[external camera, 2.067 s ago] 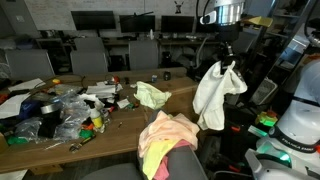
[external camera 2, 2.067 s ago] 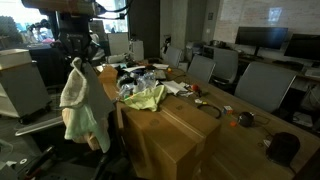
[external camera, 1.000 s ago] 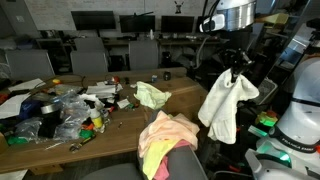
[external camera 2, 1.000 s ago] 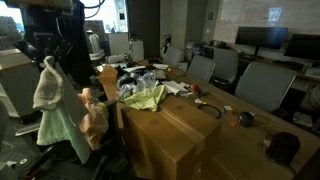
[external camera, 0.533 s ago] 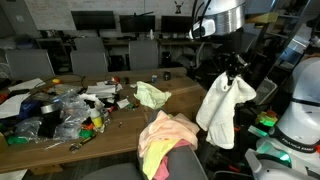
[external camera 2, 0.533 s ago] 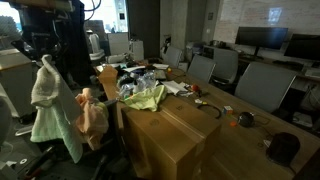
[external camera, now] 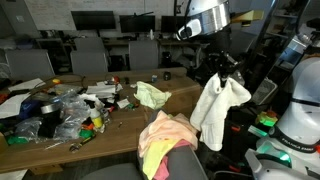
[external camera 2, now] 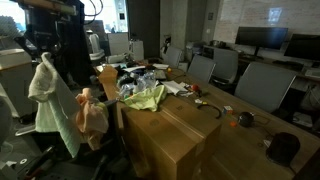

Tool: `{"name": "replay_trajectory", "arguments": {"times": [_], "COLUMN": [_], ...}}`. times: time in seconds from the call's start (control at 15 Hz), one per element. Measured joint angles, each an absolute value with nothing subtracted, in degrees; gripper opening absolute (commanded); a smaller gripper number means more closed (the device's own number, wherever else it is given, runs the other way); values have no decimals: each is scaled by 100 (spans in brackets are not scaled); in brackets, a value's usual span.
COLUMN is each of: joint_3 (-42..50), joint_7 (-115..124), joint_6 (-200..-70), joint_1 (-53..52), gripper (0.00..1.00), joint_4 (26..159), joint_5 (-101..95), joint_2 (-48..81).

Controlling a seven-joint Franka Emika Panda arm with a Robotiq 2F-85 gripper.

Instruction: Pick up all the clothes from the table and put them on the chair.

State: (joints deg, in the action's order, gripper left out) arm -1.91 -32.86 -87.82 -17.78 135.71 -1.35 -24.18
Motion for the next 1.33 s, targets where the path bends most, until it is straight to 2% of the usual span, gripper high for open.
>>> {"name": "replay_trajectory", "arguments": {"times": [0.93, 1.33], "joint_3": [-415, -376], "joint_7": [-3072, -2983], "joint_6": [-8703, -8742], "joint_1": [-1682, -1287], "gripper": [2, 2], "joint_4": [12789, 12309], "joint_5": [209, 1064], "joint_2": [-1390, -709]}}
